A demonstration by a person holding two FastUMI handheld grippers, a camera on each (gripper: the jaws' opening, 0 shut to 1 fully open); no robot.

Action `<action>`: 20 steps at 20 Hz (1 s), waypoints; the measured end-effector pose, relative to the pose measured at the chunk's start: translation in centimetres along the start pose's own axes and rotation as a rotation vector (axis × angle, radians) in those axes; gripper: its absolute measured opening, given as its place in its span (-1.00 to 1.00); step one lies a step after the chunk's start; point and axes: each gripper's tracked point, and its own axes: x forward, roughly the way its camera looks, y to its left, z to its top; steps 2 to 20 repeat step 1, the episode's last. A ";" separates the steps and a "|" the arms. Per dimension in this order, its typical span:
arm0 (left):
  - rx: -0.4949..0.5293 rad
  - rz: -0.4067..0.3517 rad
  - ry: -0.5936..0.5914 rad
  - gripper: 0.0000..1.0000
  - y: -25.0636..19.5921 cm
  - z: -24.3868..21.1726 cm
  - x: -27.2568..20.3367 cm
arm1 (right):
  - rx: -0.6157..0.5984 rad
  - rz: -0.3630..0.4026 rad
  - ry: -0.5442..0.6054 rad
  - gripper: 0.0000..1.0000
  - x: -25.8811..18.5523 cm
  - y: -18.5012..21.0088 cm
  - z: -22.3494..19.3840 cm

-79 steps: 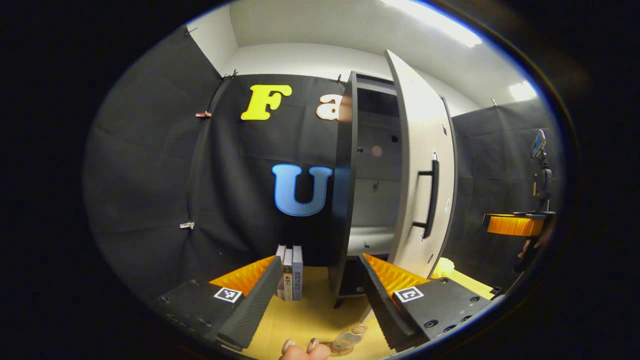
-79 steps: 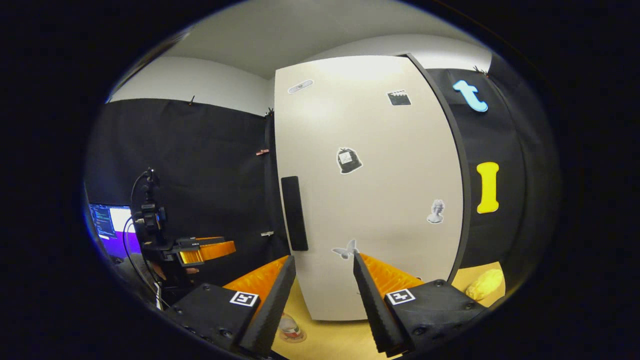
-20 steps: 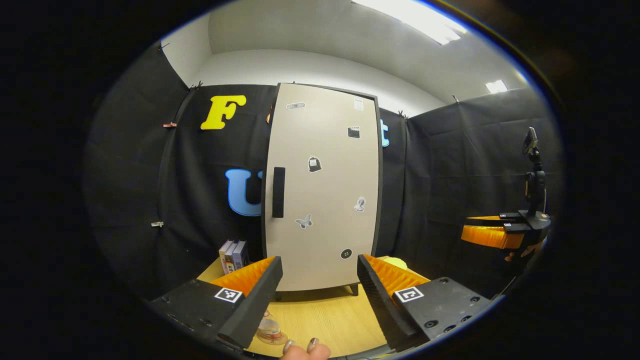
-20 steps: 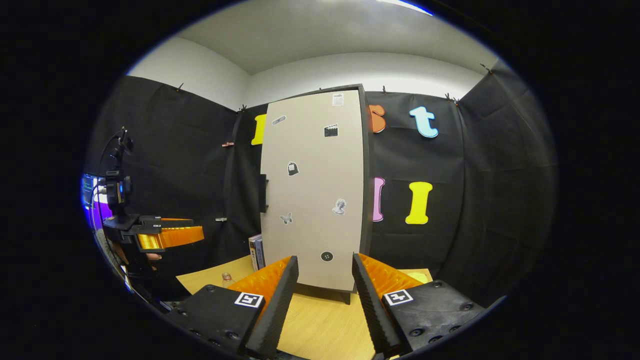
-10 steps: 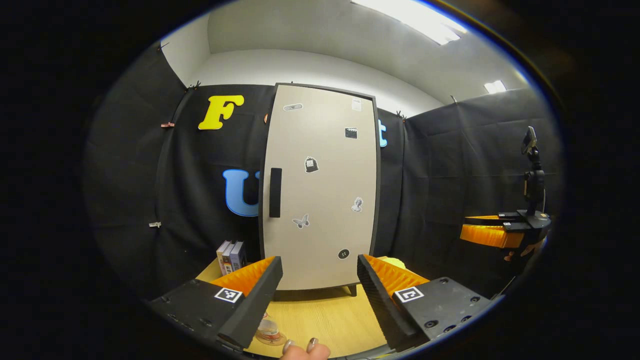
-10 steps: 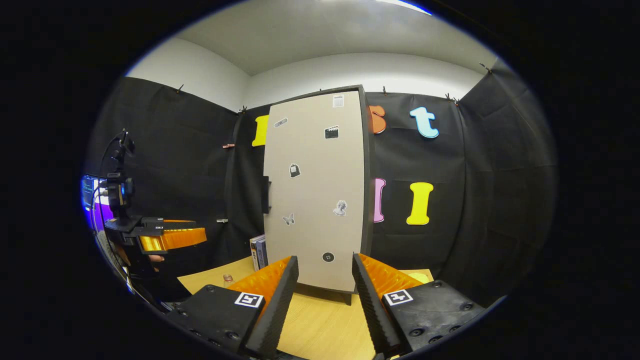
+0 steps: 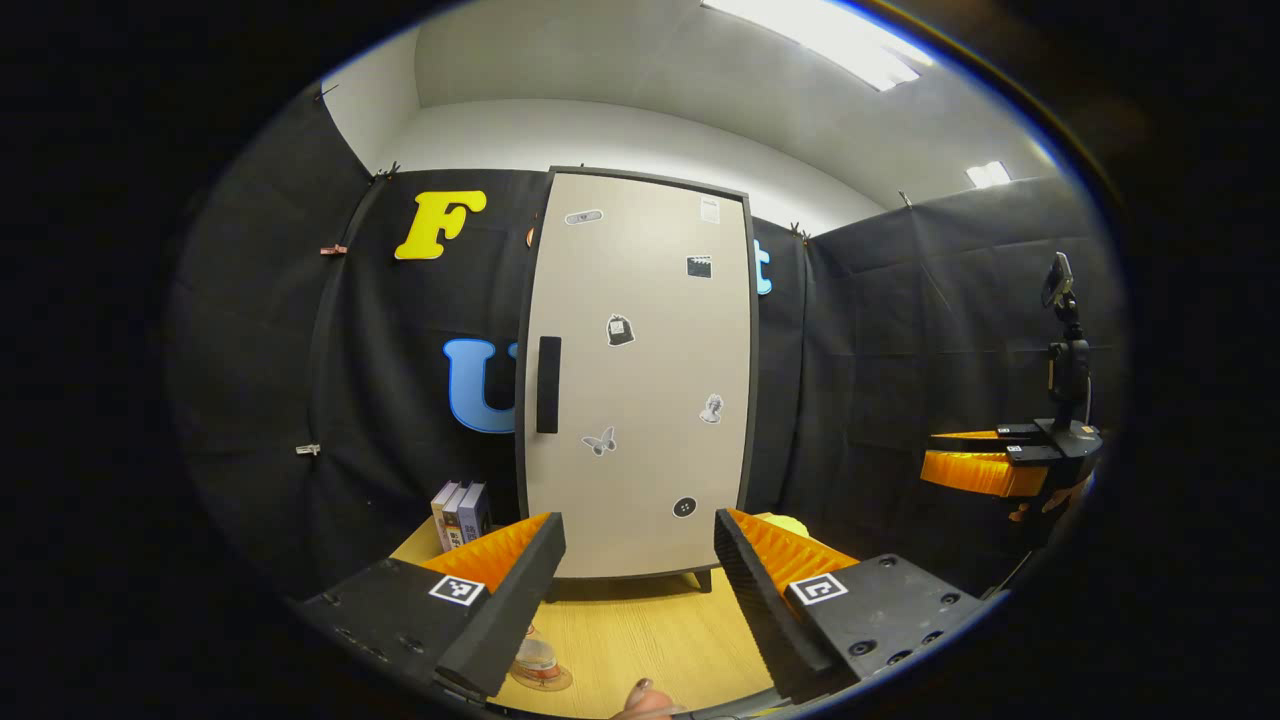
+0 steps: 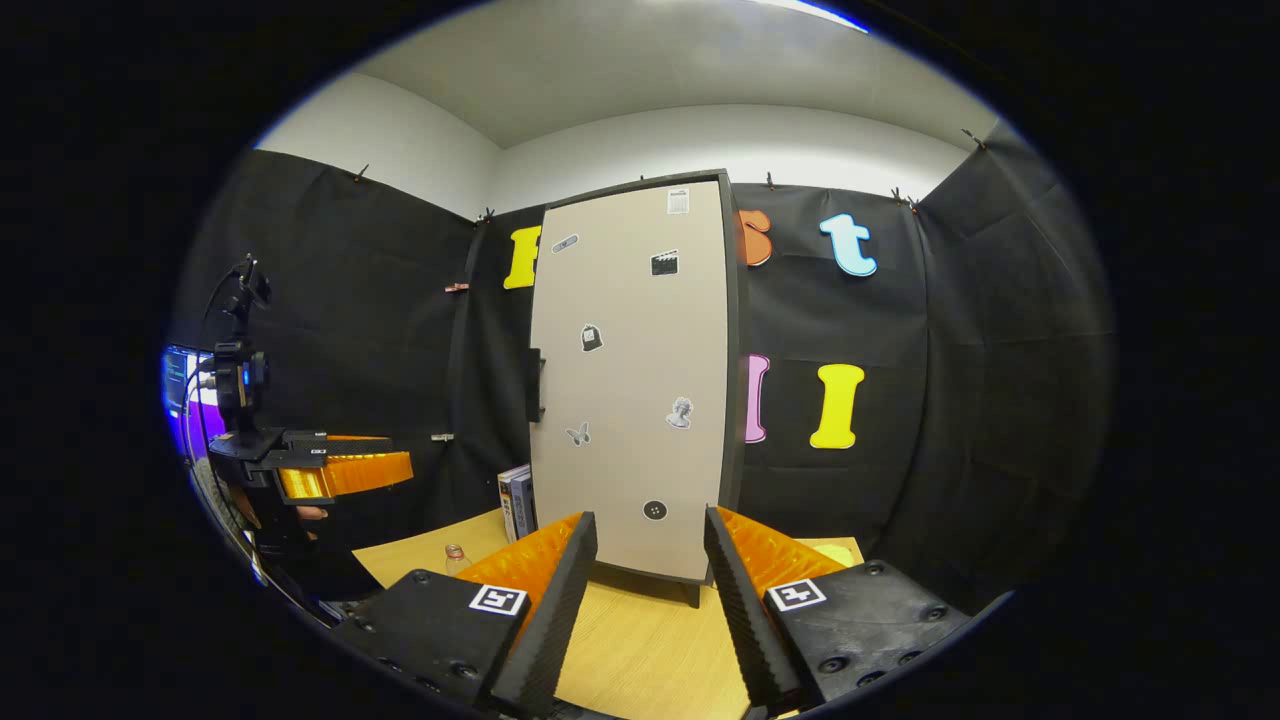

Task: Open the cabinet door with the right hand, grasp the bottle in the cabinet with the left hand and place it on the coaster, then close the cabinet door with the right hand.

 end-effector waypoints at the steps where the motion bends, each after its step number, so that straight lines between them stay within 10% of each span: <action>1: 0.003 0.000 -0.001 0.89 0.0 0.0 0.0 | -0.001 -0.002 0.001 0.45 0.0 0.0 0.0; 20: 0.003 0.000 -0.001 0.89 0.0 0.0 0.0 | -0.001 -0.002 0.001 0.45 0.0 0.0 0.0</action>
